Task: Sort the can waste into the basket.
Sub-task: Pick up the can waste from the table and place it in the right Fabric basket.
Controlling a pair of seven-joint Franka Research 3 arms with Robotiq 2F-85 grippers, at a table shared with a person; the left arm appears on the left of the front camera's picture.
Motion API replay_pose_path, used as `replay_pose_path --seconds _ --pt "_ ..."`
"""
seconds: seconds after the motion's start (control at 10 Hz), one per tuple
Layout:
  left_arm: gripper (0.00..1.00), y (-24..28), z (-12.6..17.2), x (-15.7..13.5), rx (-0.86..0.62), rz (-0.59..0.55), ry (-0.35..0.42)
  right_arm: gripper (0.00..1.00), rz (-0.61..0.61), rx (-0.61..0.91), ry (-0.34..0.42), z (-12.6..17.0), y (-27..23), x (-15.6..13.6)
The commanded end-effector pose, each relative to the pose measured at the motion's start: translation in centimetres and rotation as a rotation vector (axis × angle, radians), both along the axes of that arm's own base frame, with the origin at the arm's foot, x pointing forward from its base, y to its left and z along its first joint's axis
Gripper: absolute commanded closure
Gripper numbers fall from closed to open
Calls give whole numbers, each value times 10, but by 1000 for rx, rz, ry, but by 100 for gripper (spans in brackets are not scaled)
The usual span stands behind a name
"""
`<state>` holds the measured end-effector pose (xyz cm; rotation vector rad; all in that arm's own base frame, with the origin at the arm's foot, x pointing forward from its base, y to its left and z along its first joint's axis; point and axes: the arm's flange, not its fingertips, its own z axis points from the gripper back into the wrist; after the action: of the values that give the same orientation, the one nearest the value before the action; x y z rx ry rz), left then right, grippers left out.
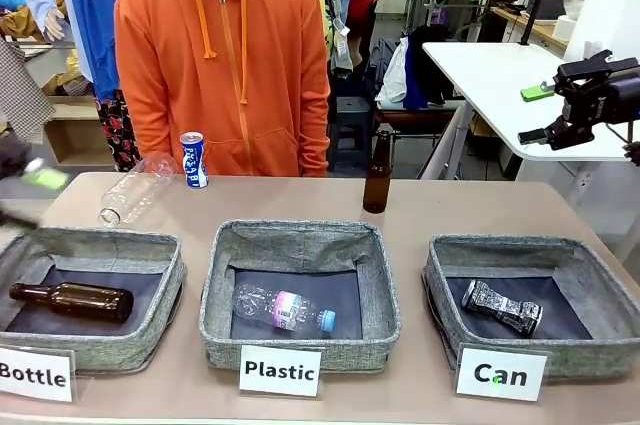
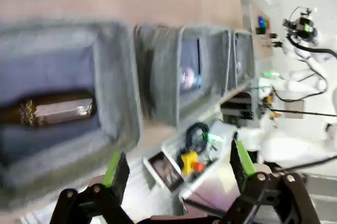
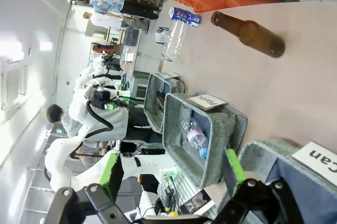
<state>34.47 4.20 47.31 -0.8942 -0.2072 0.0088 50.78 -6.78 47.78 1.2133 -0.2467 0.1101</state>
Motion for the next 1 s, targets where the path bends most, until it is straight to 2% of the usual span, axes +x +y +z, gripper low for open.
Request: replay_pose_path --seconds 0.0,0.1,0.2,0.3,0.4,0.5,0.6,0.7,0.9 --pt "0 -26 5 74 79 -34 -190 0 11 -3 0 4 -1 0" --pt "0 -35 3 104 73 -81 -245 0 11 -3 0 4 -1 0" --pt "0 -43 -1 128 23 -199 -291 0 11 -3 0 4 -1 0" --pt "0 -44 -9 153 -10 -174 -370 0 11 -3 0 4 -1 0" --pt "0 -40 -16 169 -10 -156 -377 0 11 -3 0 4 -1 0" --pt "0 -35 -21 177 -26 -136 -342 0 11 -3 0 4 -1 0" --pt "0 -32 -14 174 -25 -91 -82 0 11 -3 0 4 -1 0" --pt "0 -43 -24 172 29 -143 -353 0 11 -3 0 4 -1 0" --pt "0 -43 -24 172 29 -143 -353 0 11 -3 0 4 -1 0"
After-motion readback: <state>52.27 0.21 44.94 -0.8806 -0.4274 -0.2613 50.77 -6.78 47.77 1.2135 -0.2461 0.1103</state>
